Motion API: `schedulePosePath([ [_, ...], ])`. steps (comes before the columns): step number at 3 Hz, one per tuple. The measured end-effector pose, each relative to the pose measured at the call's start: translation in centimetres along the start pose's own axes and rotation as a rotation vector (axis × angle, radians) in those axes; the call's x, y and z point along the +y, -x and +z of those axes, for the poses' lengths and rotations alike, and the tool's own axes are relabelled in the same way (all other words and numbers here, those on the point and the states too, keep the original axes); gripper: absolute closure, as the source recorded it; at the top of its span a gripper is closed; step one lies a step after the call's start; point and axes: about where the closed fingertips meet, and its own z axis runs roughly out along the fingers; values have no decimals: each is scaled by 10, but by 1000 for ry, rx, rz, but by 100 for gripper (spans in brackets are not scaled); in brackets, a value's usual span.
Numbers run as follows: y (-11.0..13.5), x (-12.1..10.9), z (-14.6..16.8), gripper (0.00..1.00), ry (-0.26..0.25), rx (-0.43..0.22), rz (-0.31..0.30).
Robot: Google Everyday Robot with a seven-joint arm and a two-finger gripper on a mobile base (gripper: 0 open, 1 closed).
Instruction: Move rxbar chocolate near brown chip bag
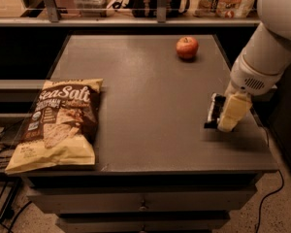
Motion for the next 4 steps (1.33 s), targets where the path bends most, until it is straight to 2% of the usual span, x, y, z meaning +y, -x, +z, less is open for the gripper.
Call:
schedulePosePath([
  [1, 43, -5, -41, 100, -61, -35, -124],
  [2, 93, -7, -75, 100, -71, -156, -237],
  [3, 130, -1, -97, 100, -50, -264, -299],
  [4, 134, 0, -102, 100, -48, -284, -293],
])
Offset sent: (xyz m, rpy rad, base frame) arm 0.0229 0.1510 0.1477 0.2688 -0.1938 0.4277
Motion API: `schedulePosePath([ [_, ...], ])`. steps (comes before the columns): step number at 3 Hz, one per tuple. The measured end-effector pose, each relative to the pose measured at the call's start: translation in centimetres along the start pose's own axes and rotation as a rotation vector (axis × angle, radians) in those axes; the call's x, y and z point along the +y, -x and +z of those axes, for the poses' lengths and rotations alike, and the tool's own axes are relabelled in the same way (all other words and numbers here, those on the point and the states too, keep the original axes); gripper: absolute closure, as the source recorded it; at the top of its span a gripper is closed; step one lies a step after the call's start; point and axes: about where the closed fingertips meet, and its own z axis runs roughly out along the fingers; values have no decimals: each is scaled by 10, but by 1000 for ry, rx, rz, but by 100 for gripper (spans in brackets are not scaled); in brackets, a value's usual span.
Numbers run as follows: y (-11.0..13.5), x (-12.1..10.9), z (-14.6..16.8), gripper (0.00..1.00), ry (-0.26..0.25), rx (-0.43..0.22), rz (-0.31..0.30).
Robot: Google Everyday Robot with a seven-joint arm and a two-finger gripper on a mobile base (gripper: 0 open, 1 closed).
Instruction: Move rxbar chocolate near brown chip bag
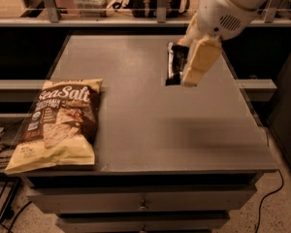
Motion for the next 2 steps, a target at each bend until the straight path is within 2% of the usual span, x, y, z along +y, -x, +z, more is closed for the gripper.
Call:
schedulePosePath([
  [1, -20, 18, 36, 100, 51, 75, 26],
  [2, 15, 35, 65, 100, 105, 20, -25],
])
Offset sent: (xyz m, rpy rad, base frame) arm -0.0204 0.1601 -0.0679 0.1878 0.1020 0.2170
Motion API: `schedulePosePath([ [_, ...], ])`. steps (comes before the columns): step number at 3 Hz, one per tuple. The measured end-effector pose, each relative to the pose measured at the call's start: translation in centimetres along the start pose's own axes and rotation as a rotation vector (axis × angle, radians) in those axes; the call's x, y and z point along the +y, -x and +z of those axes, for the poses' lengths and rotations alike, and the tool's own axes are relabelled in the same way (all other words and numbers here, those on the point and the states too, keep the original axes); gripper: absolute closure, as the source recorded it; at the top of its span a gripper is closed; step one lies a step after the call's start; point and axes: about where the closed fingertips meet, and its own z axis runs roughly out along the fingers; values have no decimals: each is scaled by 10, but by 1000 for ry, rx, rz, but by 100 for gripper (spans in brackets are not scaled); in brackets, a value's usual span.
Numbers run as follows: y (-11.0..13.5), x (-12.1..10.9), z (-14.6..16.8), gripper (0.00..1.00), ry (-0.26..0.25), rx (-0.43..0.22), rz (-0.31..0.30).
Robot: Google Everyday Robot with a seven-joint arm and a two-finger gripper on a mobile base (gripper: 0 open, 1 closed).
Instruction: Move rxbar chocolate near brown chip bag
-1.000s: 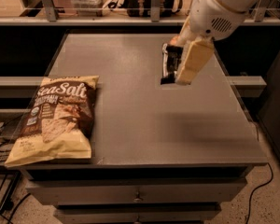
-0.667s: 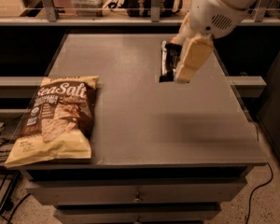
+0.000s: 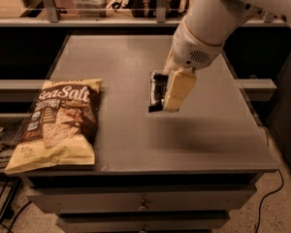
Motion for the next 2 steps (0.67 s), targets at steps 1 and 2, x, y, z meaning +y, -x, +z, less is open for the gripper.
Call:
schedulePosePath([
  [1, 28, 7, 17, 100, 28, -50, -33],
  [2, 70, 11, 33, 100, 54, -152, -58],
])
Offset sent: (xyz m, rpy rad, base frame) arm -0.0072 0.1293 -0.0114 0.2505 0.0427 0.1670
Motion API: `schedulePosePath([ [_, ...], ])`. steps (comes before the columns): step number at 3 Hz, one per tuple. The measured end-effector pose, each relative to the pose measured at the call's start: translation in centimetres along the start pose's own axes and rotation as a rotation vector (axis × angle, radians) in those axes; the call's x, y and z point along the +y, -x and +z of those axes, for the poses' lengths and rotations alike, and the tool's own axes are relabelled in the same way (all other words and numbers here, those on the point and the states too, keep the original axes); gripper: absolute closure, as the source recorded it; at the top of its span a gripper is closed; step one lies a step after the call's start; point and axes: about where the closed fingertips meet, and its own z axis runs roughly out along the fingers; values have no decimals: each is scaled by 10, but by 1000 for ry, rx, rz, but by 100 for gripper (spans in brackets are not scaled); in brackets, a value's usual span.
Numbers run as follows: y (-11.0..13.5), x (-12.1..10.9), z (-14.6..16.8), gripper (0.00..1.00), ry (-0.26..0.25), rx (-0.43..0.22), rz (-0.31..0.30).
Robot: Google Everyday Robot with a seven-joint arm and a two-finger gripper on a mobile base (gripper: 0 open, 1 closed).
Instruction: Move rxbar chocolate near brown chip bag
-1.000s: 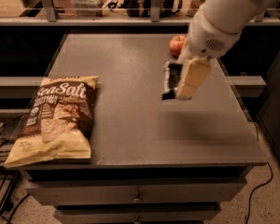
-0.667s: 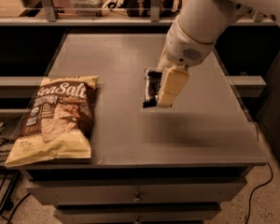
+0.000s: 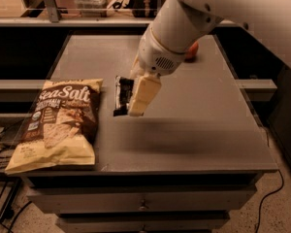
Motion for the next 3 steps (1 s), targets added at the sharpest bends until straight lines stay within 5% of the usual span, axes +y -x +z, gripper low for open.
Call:
schedulePosePath([
  [3, 71, 14, 53, 36, 113, -204, 2],
])
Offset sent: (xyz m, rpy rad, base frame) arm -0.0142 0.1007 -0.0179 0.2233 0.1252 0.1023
